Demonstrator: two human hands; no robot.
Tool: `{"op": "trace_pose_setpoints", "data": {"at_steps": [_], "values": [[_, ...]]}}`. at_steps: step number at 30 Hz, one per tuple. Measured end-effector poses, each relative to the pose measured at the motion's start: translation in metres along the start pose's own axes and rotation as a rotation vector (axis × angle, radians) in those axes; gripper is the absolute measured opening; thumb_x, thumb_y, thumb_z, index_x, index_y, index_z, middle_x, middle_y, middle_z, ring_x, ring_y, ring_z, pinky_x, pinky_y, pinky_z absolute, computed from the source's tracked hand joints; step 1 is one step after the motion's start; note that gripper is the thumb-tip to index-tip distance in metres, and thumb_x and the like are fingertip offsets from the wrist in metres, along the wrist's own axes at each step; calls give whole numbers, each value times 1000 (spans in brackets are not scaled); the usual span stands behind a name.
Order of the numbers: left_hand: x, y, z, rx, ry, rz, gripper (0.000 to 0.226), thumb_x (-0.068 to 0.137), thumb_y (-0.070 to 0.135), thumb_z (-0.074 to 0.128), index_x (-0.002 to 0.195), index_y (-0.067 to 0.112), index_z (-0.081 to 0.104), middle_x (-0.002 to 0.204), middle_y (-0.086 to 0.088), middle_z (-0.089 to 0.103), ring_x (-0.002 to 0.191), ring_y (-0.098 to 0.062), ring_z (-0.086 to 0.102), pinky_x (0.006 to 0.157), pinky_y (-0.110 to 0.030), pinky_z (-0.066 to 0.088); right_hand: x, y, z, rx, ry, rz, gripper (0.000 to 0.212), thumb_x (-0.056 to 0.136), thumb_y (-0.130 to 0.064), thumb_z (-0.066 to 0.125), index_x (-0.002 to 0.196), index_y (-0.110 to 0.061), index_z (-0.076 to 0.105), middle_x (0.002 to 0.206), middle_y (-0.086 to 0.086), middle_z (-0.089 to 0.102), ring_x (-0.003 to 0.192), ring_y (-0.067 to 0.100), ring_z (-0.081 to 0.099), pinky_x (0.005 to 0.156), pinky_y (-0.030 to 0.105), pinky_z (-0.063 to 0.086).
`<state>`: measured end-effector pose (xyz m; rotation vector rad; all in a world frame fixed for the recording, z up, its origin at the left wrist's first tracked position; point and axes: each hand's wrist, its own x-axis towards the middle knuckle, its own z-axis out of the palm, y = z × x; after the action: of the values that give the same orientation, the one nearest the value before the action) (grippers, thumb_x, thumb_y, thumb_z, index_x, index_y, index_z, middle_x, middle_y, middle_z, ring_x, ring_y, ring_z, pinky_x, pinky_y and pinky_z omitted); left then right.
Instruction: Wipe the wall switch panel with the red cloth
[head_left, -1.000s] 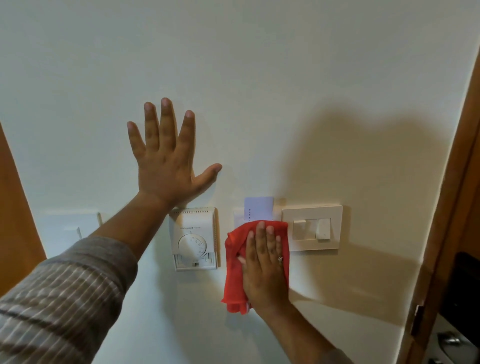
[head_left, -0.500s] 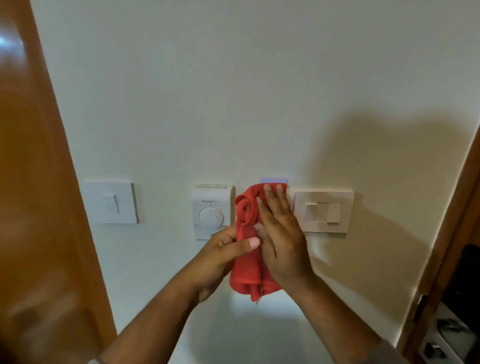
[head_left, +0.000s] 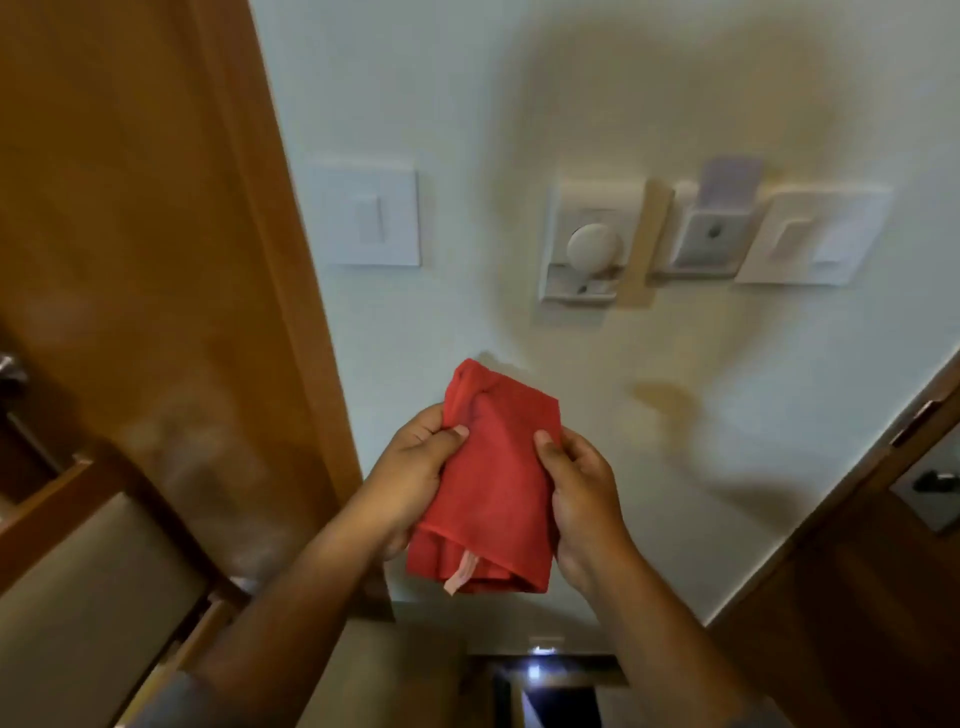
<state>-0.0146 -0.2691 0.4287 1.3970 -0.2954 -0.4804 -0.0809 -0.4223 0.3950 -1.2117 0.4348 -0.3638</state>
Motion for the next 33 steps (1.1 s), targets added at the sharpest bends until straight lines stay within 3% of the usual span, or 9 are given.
{"op": "trace_pose_setpoints", "data": {"at_steps": [3,8,10,13,17,21,25,28,33], "values": [[-12,-36,-57,180,88,-23,27,106,12,45,109,26,67,108,-8,74,86,-11,72,75,-25,58,-14,49,32,-100,35,-31,22,100,-20,61,120,-26,68,113,0,77,102,21,74,81,35,59],[-39,-112,-137,296,187,-137,29,106,16,43,118,37,58,119,8,67,114,-17,65,102,-39,52,-38,146,78,-272,19,72,34,100,-22,59,133,-30,61,124,-5,71,112,15,69,99,43,56],[-49,-140,-162,326,241,-189,30,106,17,44,129,31,58,121,8,67,117,-17,64,99,-34,53,-46,178,87,-318,-20,124,44,97,-24,60,141,-28,56,128,-5,70,115,13,67,102,45,54],[-59,-189,-199,361,287,-301,30,104,15,46,129,18,61,120,-17,69,114,-36,65,98,-49,52,-50,235,96,-381,-90,237,56,95,-20,62,149,-28,47,136,-3,65,122,14,63,107,46,51],[-75,-262,-239,382,265,-437,22,106,17,43,110,31,59,101,4,63,98,-21,60,81,-37,50,-63,320,93,-390,-149,410,69,95,-10,61,156,-32,35,140,-9,60,129,12,58,108,42,49],[-82,-325,-268,407,216,-533,42,108,15,40,149,21,46,138,6,53,123,-10,50,102,-29,42,-69,393,88,-448,-138,490,74,95,5,56,157,-28,31,150,-1,52,136,12,51,114,39,44],[-84,-387,-289,379,154,-622,55,104,7,39,158,21,35,161,-1,42,145,-17,41,124,-39,32,-72,461,84,-507,-106,486,74,93,12,55,157,-17,33,150,5,52,134,13,53,112,30,45],[-87,-428,-302,385,78,-712,66,98,3,45,159,26,30,159,-2,44,142,-21,45,121,-46,36,-79,501,78,-589,-102,494,74,93,9,57,158,-18,32,148,4,53,124,10,57,103,20,47],[-99,-440,-300,561,181,-709,56,93,12,55,147,23,46,135,-5,63,119,-24,61,100,-41,51,-84,522,73,-815,-141,434,74,90,-1,68,156,-11,36,145,15,52,133,28,51,114,43,42]]}}
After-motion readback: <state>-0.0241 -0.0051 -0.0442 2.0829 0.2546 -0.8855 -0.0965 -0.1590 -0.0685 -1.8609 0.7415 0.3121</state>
